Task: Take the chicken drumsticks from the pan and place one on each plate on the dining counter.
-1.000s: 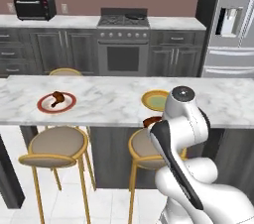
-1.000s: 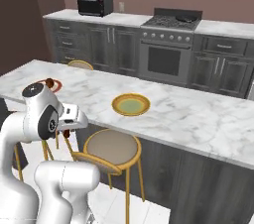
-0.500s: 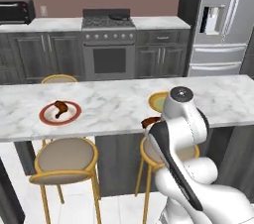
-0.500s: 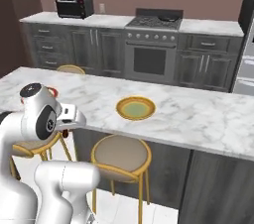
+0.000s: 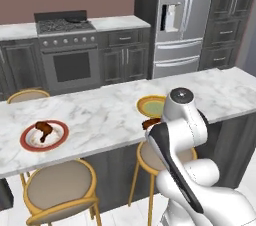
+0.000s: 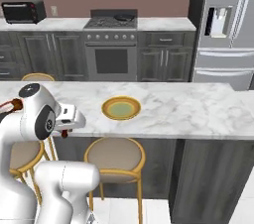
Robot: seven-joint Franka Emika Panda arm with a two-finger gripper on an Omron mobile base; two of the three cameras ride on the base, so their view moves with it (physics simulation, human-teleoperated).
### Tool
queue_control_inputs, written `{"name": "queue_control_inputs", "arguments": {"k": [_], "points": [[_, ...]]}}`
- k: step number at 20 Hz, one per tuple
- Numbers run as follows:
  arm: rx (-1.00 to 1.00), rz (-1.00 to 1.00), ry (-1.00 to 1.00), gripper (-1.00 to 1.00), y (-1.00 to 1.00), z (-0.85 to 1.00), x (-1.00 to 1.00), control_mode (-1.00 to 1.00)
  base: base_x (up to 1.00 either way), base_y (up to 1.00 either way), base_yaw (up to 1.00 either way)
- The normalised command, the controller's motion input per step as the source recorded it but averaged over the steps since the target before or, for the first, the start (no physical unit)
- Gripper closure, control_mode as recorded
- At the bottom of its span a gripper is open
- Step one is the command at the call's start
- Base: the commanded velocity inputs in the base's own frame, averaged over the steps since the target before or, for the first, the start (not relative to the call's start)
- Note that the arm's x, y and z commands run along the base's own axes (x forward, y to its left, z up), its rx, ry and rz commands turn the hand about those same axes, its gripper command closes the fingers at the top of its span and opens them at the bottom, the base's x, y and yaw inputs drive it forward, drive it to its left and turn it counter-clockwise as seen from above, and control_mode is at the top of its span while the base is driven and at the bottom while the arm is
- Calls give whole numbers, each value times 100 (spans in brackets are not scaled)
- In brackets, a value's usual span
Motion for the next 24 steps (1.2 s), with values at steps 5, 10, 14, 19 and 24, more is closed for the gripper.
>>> {"name": "queue_control_inputs", "arguments": {"k": [5,10,14,19,24], "points": [[0,0,0,100,0,0,0,100,24,30,-26],[0,0,0,100,0,0,0,100,2,4,-7],[0,-25,-11,100,12,0,52,-100,0,0,0],[8,-17,0,100,0,7,90,-100,0,0,0],[11,-5,2,100,-1,4,92,-100,0,0,0]]}}
